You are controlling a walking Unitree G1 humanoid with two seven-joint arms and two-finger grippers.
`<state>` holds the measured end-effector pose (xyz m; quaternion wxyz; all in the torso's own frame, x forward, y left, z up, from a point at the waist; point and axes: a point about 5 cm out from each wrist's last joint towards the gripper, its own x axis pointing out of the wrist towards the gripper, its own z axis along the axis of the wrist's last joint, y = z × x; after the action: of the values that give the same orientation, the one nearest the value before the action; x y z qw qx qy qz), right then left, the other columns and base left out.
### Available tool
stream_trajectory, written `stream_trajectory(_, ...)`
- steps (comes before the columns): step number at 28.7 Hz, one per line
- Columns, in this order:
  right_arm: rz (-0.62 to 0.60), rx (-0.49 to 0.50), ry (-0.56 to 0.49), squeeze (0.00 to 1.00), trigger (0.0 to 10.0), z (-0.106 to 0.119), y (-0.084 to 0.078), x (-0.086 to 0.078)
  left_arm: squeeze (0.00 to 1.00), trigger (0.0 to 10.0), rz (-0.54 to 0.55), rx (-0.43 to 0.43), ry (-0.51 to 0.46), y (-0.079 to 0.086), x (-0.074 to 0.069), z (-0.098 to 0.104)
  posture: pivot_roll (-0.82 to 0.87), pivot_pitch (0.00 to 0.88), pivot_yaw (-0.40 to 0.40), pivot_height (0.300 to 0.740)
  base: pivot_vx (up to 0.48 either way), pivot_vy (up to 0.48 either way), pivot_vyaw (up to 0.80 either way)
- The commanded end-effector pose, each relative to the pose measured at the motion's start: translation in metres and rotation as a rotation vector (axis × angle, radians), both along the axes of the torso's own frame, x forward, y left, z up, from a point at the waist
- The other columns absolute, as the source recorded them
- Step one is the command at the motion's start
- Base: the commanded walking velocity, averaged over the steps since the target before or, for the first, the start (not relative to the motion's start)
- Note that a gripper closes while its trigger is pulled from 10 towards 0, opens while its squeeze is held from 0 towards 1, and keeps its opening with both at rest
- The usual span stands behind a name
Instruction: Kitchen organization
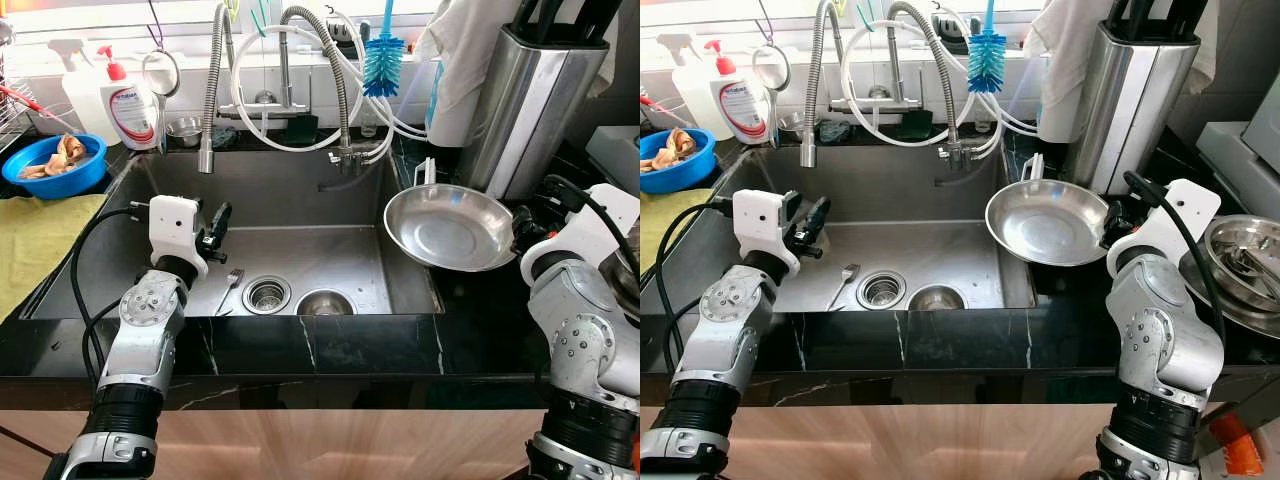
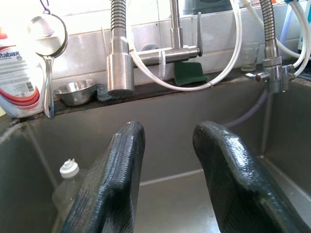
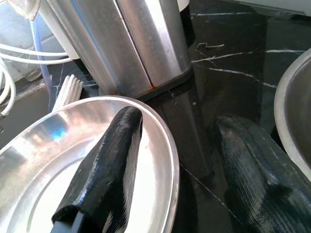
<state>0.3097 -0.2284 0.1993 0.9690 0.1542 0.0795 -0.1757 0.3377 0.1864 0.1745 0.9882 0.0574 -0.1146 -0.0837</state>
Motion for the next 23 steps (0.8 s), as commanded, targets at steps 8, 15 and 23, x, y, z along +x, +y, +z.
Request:
stream_trajectory(8, 0.061, 0.016, 0.012, 0.00, 10.0, -0.003, 0.011, 0.005, 0.00, 10.0, 0.010, 0.000, -0.025, 0.001, 0.000, 0.007, -0.06, 0.000, 0.007, 0.740, 0.000, 0.000, 0.00)
stream_trajectory(15, 0.105, -0.030, 0.020, 0.00, 10.0, -0.008, 0.013, 0.004, 0.00, 10.0, 0.024, 0.003, -0.023, 0.006, -0.001, 0.007, -0.06, 0.000, 0.007, 0.740, 0.000, 0.000, 0.00)
stream_trajectory(23, 0.089, -0.010, 0.045, 0.00, 10.0, -0.015, 0.011, 0.004, 0.00, 10.0, 0.023, 0.006, -0.021, 0.005, -0.002, 0.007, -0.06, 0.000, 0.010, 0.740, 0.000, 0.000, 0.00)
